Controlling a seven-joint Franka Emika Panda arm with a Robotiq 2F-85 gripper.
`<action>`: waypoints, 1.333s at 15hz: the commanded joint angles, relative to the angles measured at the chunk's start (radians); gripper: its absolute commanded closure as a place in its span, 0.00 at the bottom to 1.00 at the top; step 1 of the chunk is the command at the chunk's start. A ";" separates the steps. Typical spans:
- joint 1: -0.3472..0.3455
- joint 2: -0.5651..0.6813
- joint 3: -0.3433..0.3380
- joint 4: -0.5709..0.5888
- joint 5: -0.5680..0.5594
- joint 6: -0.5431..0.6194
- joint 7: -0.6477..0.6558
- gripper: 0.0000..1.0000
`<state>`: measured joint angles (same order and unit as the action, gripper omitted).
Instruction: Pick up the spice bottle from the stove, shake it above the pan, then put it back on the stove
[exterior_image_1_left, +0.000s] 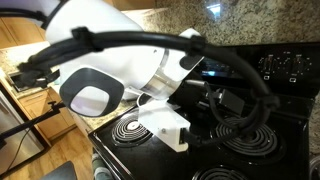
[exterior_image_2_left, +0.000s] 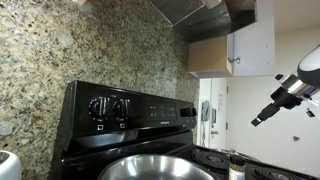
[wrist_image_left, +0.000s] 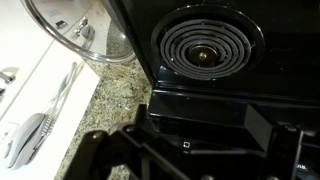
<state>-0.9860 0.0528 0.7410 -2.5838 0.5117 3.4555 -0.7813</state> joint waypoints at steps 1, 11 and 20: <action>0.000 0.000 0.000 0.000 0.000 0.000 0.000 0.00; 0.053 -0.039 0.013 -0.062 0.046 0.000 0.006 0.00; 0.197 0.048 0.073 -0.114 0.001 0.000 0.076 0.00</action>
<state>-0.8218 0.0611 0.7970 -2.7007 0.5332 3.4555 -0.7372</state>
